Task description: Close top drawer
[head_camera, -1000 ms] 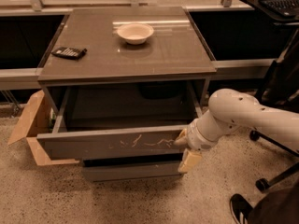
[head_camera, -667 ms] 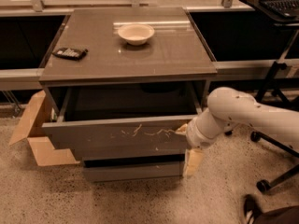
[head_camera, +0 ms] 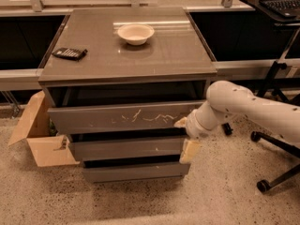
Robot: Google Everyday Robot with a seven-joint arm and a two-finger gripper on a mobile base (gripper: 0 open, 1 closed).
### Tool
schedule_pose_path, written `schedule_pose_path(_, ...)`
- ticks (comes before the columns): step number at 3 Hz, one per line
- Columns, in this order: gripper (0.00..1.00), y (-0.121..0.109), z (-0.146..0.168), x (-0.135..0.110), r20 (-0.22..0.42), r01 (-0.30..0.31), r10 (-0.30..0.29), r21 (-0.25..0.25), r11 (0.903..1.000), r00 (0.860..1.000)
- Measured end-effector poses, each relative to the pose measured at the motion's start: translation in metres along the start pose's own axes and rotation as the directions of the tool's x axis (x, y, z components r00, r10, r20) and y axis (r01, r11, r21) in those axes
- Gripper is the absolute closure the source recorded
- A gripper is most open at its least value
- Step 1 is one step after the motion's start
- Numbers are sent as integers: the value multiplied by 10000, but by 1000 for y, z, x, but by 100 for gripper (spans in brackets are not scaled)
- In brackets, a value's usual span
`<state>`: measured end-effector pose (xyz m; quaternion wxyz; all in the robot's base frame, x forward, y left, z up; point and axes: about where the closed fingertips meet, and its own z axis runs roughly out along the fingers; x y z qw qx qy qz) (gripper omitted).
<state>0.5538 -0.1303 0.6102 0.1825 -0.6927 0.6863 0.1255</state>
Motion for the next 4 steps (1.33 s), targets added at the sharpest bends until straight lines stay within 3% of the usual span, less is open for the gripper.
schedule_pose_path(1, 4, -27, 3, 4, 54, 32, -32, 105, 9999, 10000)
schedule_pose_path(3, 0, -58, -5, 11, -1, 37, -37, 470, 9989, 10000)
schedule_pose_path(4, 0, -56, -5, 11, -1, 37, -37, 470, 9989, 10000)
